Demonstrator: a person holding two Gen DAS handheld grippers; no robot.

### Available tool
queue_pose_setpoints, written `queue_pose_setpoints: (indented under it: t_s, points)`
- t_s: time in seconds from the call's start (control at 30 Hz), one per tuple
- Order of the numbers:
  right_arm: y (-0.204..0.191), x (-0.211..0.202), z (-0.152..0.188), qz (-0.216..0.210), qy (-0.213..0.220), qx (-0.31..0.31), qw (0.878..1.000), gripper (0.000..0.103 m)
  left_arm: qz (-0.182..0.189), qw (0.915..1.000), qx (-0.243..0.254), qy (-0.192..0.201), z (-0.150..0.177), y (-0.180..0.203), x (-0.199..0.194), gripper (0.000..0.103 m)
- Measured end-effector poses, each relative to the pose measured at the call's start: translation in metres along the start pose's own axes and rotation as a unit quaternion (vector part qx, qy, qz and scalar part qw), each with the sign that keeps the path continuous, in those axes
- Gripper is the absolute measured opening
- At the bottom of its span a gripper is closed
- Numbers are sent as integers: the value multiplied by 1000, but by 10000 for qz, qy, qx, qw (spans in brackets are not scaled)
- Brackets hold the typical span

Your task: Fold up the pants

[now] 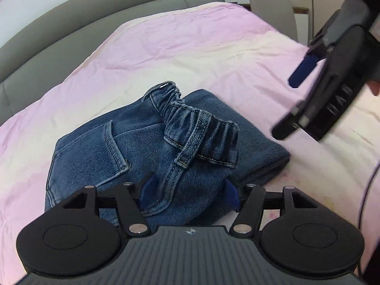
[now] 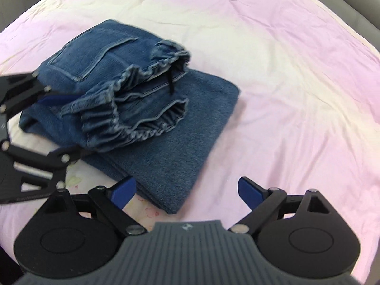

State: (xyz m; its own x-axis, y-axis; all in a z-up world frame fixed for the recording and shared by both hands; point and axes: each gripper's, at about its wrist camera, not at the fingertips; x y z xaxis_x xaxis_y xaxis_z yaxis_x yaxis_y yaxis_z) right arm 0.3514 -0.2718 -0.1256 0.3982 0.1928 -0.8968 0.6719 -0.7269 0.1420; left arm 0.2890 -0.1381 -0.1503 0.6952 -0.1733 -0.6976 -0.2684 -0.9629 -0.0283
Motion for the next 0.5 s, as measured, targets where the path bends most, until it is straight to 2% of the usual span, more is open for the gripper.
queue_pose_setpoints:
  t_s: [0.07, 0.13, 0.3, 0.4, 0.5]
  points:
    - [4, -8, -9, -112, 124, 288, 9994, 87, 157, 9998, -131, 52, 3, -5, -18, 75]
    - [5, -14, -19, -224, 265, 578, 9977, 86, 116, 9994, -321, 101, 5, -16, -36, 75]
    - [1, -8, -51, -483, 550, 1077, 9915, 82, -367, 9973, -608, 178, 16, -57, -66, 76]
    - [2, 8, -67, -713, 665, 1519, 9836, 78, -591, 9939, -926, 7, 32, -90, -70, 78]
    - [3, 27, -77, -859, 637, 1958, 9748, 72, -500, 9891, -1337, -363, 57, -122, -63, 79]
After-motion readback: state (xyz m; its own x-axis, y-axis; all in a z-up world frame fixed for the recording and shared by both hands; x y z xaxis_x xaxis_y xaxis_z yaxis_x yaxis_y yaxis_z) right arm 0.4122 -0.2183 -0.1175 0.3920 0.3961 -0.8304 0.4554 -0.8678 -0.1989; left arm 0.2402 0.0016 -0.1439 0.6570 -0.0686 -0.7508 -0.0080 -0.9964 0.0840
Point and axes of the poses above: each gripper's, at about its wrist camera, not at the fingertips, and x roughly the way its jaws point, y to its right, z to its underside, and after that the axes turned 12 degrees about -x, right-handed
